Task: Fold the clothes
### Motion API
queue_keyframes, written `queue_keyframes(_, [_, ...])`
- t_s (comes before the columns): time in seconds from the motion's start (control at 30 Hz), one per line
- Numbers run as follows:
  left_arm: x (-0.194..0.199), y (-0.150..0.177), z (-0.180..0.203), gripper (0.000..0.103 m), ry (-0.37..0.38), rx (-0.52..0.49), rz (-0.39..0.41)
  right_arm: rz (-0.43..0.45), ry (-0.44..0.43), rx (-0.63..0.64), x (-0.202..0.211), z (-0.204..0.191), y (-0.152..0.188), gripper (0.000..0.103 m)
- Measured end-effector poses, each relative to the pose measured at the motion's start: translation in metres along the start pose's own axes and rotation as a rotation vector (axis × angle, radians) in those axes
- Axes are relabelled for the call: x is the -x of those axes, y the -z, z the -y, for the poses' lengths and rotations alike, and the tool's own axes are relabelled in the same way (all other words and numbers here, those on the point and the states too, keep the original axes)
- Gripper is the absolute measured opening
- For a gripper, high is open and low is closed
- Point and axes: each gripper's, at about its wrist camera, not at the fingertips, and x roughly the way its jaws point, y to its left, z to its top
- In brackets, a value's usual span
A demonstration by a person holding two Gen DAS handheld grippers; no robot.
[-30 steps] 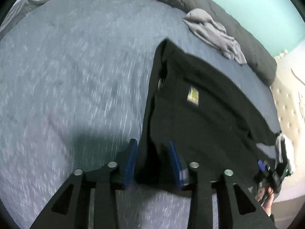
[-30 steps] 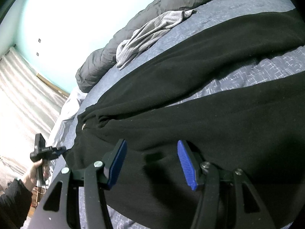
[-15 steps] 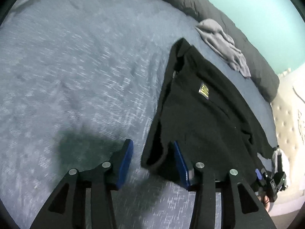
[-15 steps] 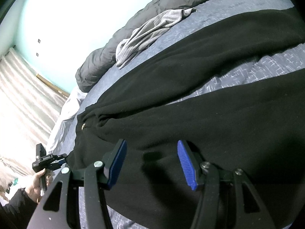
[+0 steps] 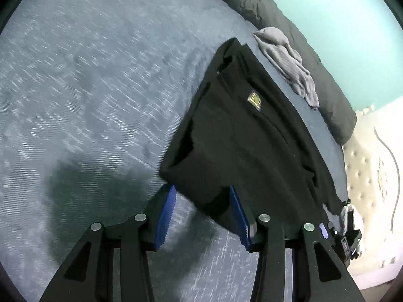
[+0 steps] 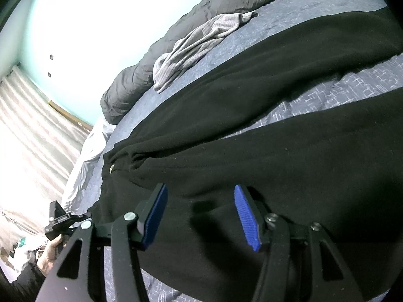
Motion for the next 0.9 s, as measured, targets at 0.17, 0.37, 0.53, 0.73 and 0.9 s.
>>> queue_keyframes(0.17, [-0.014,0.002,0.006,0.026,-0.008,0.016,0.018,0.010,0.004,-0.007,0.005,0.003,-0.003,0.056])
queue_keyframes(0.37, [-0.003,0.001,0.013,0.013,-0.012,0.009,0.043,0.055,0.040,-0.026,0.035,0.013,-0.011,0.056])
queue_keyframes(0.53, [0.009,-0.003,0.019,0.012,-0.014,0.005,0.060,0.100,0.146,-0.045,0.087,0.035,-0.023,0.057])
queue_keyframes(0.73, [0.010,-0.003,0.022,0.012,-0.030,0.000,0.064,-0.002,0.333,0.140,0.134,0.060,-0.057,0.069])
queue_keyframes(0.9, [0.009,-0.001,0.024,0.012,-0.047,-0.002,0.067,-0.189,0.401,0.383,0.112,0.059,-0.066,0.069])
